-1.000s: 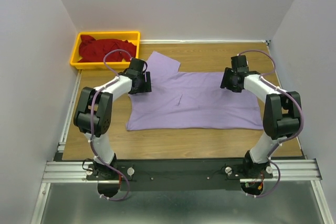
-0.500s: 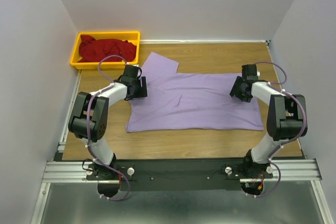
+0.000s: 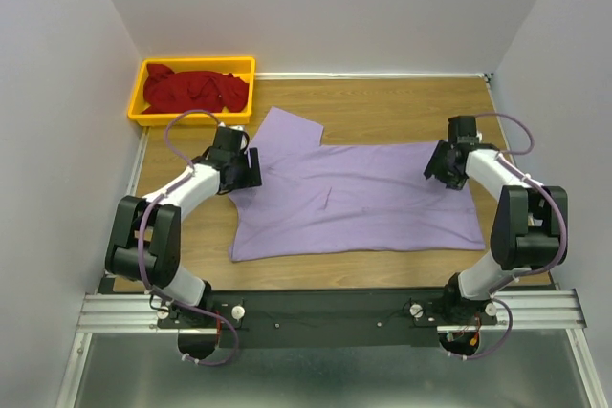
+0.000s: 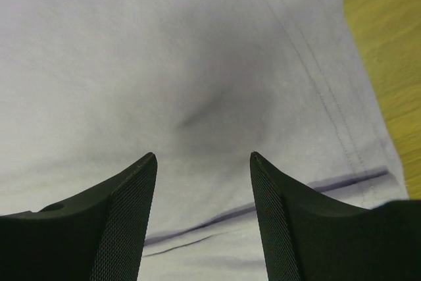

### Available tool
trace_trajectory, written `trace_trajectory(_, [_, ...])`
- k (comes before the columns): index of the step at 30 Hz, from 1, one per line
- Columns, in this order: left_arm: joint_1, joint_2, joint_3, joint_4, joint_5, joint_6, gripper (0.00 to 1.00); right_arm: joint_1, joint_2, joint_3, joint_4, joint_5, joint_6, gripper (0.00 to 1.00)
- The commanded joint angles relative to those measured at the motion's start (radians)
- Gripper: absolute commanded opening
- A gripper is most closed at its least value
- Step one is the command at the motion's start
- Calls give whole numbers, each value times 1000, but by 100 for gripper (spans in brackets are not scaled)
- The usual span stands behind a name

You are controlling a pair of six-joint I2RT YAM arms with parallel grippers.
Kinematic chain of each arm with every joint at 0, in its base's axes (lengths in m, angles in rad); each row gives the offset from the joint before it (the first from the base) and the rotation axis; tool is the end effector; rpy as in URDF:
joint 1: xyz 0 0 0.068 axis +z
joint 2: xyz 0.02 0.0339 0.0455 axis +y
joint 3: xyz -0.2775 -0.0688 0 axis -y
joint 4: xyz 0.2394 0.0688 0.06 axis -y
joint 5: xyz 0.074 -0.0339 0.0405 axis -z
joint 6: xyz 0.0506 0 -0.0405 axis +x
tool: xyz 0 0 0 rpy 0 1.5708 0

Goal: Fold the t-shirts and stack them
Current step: Fold the tshirt

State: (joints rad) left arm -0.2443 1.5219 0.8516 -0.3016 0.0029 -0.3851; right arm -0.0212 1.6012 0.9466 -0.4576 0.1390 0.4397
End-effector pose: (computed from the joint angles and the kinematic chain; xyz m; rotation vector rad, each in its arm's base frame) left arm 0.2926 -0.0731 0.1861 -0.1791 2.5556 -0.2483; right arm 0.3096 -0.0136 0.1814 0.6508 2.5842 -0.0522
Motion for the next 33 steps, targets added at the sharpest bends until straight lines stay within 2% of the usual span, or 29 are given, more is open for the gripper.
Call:
trace_trajectory(1, [8,3,142,9,-93,44,79,-6,-11,144,-18,-39,-38,65])
trace_trajectory(5, [8,128,286,-4,-155,95,75,-5,22,256,-15,-65,-45,64])
trace_trajectory(9, [8,289,398,-30,-164,104,70,-3,43,274,-13,-73,-61,64])
trace_trajectory(15, [19,395,513,-47,-210,109,63,-3,71,277,-7,-98,-72,64])
trace_trajectory(23, [43,472,555,-37,-149,112,59,-3,106,302,0,-113,-65,64])
trace_trajectory(27, [43,495,520,-19,-89,117,54,-3,126,319,0,-107,-65,64])
trace_trajectory(33, [40,534,512,-27,-44,118,52,-3,154,340,4,-76,-67,64])
